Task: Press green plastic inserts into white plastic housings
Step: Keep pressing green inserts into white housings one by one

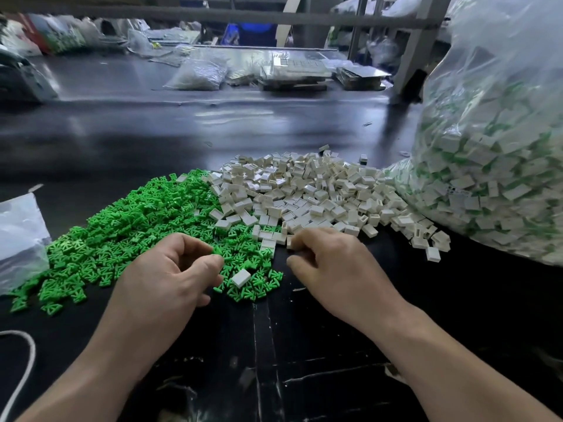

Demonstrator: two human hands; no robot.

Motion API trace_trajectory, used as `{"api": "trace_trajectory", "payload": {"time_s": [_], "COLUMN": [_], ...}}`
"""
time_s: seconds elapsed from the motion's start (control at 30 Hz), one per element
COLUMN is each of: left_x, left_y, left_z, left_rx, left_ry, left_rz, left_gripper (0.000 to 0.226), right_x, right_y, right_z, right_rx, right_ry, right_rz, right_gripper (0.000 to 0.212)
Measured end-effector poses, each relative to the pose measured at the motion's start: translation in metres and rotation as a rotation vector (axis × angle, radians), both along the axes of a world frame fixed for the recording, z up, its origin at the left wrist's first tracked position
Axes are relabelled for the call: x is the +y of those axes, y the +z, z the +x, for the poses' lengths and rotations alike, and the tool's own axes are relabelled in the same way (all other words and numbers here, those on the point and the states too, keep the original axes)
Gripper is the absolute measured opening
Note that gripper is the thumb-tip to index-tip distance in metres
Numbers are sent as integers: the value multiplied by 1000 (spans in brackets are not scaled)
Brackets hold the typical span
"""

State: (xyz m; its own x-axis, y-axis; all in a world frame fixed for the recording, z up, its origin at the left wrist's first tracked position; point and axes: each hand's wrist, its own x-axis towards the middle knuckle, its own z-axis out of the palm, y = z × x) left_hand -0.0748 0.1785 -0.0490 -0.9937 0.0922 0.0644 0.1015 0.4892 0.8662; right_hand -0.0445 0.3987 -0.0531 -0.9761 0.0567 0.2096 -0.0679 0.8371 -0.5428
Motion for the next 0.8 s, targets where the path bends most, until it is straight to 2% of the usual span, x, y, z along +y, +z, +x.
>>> {"api": "trace_trajectory", "payload": {"time_s": [0.13,0.27,0.4,0.57,0.6,0.63,0.73,0.8], "left_x": [1,-1,-2,-2,0,1,7,11], "left_y": [2,4,6,6,6,7,9,10], "left_z": [1,1,2,2,3,5,10,16], "left_rx": [28,55,83,93,93,89,49,51], "left_ry": [-4,3,3,-16,-30,-48,-114,-149], "left_rz": [17,21,28,34,31,34,101,123], "left_gripper": [8,8,13,10,10,10,8,8], "right_x": [-12,-48,-59,-53,-49,-44,-29,-27], "right_y": [10,14,19,13,16,20,29,29], "right_z": [0,-8,-19,-20,-20,-18,-9,-1], "right_rx": [-7,-75,-108,-13,-2,-19,-187,-299], "right_ry": [38,179,250,208,154,98,31,57], "right_rz": [4,243,325,301,230,77,-674,-1025], "right_gripper": [20,36,17,13,20,23,24,27]}}
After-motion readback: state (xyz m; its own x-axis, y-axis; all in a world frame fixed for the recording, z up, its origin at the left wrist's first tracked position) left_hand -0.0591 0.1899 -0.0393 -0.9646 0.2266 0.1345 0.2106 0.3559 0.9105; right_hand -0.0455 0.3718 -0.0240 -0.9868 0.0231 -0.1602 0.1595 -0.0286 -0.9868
